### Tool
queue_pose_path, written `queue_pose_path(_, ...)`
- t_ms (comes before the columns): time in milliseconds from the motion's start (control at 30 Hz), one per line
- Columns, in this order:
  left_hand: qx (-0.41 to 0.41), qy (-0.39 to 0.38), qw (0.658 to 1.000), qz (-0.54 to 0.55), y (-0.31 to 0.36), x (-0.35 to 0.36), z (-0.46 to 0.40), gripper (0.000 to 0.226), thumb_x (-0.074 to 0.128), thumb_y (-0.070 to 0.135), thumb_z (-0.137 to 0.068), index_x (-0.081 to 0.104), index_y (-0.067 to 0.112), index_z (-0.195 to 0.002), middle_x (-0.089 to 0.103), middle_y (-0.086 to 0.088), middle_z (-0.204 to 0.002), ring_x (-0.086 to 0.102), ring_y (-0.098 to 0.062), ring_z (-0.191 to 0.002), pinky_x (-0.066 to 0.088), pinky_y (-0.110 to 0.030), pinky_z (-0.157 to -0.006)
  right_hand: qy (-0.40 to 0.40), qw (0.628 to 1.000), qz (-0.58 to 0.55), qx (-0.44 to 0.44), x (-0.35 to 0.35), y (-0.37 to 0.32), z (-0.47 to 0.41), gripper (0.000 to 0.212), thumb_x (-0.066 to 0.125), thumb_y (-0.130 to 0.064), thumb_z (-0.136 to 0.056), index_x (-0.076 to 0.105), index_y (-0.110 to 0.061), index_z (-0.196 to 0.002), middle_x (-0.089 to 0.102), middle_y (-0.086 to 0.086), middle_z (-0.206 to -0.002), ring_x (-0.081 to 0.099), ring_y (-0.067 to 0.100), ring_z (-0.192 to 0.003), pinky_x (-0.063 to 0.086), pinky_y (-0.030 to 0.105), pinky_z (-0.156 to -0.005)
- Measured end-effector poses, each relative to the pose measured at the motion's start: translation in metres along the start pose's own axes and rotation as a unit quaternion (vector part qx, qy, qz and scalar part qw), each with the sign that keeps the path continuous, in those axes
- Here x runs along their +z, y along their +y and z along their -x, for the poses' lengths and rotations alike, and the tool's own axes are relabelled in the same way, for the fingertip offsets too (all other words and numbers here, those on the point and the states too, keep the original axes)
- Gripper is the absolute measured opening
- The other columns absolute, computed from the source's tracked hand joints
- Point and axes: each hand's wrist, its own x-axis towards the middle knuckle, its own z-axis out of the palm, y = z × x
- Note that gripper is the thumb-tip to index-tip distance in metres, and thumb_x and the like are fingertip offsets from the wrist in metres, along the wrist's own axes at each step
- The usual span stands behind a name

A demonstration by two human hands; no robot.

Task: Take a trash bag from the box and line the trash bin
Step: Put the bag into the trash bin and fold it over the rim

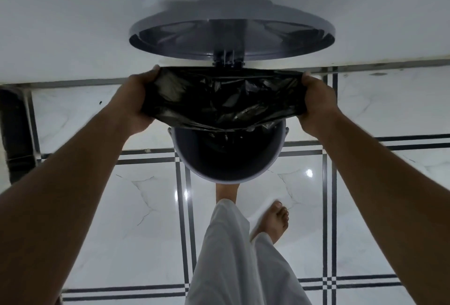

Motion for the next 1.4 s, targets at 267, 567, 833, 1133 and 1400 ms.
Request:
queue_pose_path(267, -0.026, 0.014, 0.997, -0.071, 0.003, 0.013, -0.042, 0.031, 0.059, 0.023, -0.104, 0.076, 0.012, -0.127, 0.078, -0.012, -0.109, 0.081, -0.026, -0.09, 0.068, -0.044, -0.089, 0.027, 0.995, 0.09, 0.022, 0.007, 0.009, -0.027, 0.017, 0.072, -0.031, -0.106, 0.078, -0.018, -0.097, 0.084, 0.007, -0.108, 0.083, 0.027, -0.1, 0.07, 0.04, -0.089)
queue_pose_path(567, -0.031, -0.014, 0.998, -0.061, -0.013, 0.007, -0.044, 0.04, 0.067, 0.034, -0.104, 0.074, 0.014, -0.138, 0.079, -0.012, -0.132, 0.076, -0.027, -0.123, 0.061, -0.042, -0.106, -0.029, 0.998, 0.051, 0.039, -0.003, 0.03, -0.021, 0.021, 0.082, -0.034, -0.101, 0.086, -0.015, -0.107, 0.087, 0.007, -0.107, 0.085, 0.027, -0.099, 0.069, 0.04, -0.09)
queue_pose_path(833, -0.138, 0.024, 0.969, -0.204, -0.019, -0.004, -0.043, 0.018, 0.061, 0.018, -0.103, 0.069, 0.018, -0.087, 0.075, 0.002, -0.074, 0.07, -0.01, -0.055, 0.058, -0.02, -0.053, 0.001, 0.977, 0.192, 0.091, -0.007, 0.046, -0.035, 0.018, 0.083, -0.027, -0.097, 0.071, -0.016, -0.089, 0.075, 0.004, -0.096, 0.069, 0.018, -0.075, 0.059, 0.021, -0.058)
queue_pose_path(1133, -0.168, 0.018, 0.978, -0.123, -0.058, -0.012, 0.005, 0.028, 0.072, 0.047, -0.089, 0.077, 0.026, -0.107, 0.078, -0.004, -0.115, 0.075, -0.022, -0.089, 0.06, -0.039, -0.089, -0.032, 0.981, 0.13, 0.137, -0.052, 0.074, 0.014, 0.054, 0.082, -0.066, -0.092, 0.084, -0.016, -0.113, 0.085, 0.005, -0.109, 0.077, 0.021, -0.103, 0.064, 0.037, -0.081)
queue_pose_path(1400, -0.162, -0.008, 0.983, 0.086, -0.093, -0.017, 0.055, 0.04, 0.075, 0.047, -0.091, 0.075, 0.015, -0.115, 0.076, -0.001, -0.104, 0.074, -0.02, -0.09, 0.063, -0.032, -0.078, -0.106, 0.981, 0.001, 0.16, -0.072, 0.099, 0.048, 0.036, 0.077, -0.049, -0.102, 0.077, -0.017, -0.12, 0.08, -0.001, -0.098, 0.078, 0.009, -0.083, 0.06, 0.033, -0.087)
